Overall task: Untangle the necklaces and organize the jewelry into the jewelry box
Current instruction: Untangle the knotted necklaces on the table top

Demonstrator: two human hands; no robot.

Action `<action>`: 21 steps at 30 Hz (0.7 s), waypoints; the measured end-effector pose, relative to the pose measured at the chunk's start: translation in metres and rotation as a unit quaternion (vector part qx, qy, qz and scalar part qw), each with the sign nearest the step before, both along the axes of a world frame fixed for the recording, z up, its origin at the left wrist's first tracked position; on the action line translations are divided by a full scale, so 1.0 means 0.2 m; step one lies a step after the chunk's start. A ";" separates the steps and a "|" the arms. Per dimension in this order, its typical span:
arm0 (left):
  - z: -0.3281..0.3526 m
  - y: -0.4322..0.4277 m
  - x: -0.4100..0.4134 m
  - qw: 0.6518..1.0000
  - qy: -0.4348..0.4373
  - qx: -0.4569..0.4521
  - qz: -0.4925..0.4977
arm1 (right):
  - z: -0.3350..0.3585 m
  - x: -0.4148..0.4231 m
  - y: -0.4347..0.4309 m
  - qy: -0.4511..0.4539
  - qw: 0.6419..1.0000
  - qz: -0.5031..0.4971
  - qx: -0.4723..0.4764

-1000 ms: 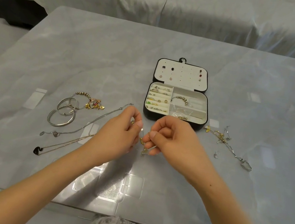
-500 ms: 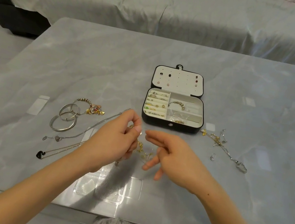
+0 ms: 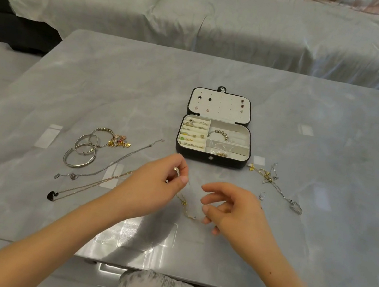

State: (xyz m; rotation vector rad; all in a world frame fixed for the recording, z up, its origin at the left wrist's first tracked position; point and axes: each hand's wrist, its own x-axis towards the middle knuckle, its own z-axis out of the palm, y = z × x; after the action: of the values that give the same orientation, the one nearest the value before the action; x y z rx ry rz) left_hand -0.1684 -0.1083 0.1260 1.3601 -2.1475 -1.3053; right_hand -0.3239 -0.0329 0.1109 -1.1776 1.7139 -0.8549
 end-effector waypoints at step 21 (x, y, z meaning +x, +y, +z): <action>0.06 0.00 0.10 0.997 -0.026 -0.019 -0.077 | -0.21 -0.02 -0.28 0.365 0.877 0.309 -0.046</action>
State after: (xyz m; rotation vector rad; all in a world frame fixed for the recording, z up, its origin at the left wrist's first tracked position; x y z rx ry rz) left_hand -0.1489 -0.1076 0.1371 1.2485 -2.3411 -1.2881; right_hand -0.3269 -0.0898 0.0685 -2.1416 1.6641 -0.0741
